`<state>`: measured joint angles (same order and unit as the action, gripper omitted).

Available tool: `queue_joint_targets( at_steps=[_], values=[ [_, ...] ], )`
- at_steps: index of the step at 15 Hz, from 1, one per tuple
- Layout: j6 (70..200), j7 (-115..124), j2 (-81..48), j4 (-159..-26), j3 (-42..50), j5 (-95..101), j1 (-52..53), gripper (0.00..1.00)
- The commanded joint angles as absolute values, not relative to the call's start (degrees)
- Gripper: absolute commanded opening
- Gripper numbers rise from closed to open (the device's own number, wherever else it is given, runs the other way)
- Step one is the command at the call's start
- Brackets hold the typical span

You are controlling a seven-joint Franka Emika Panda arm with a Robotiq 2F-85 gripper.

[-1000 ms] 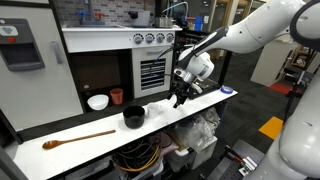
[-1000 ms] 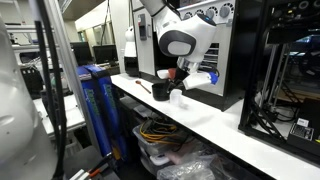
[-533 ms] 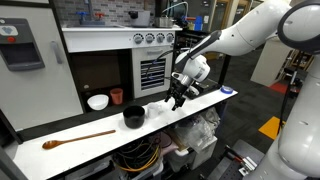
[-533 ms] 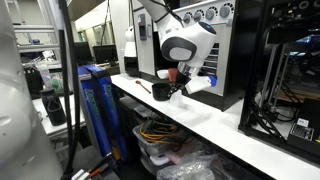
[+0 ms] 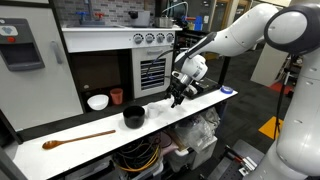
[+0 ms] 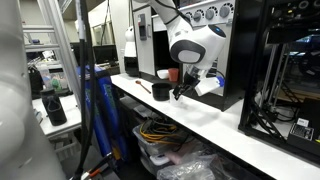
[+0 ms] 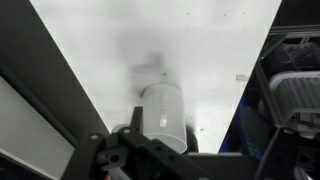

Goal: Pour the contents of the white mug into the black bowl

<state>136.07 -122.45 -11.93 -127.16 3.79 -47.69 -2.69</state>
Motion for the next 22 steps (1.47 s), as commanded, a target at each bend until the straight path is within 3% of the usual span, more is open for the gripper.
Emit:
queue_joint_targets(
  at_steps=[1,22],
  values=[
    [135.4,-127.0,-15.2,-123.9,1.6,-51.7,-5.3,1.00],
    [124.8,-131.4,-22.5,-117.3,1.3,-60.1,-9.9,1.00]
  ],
)
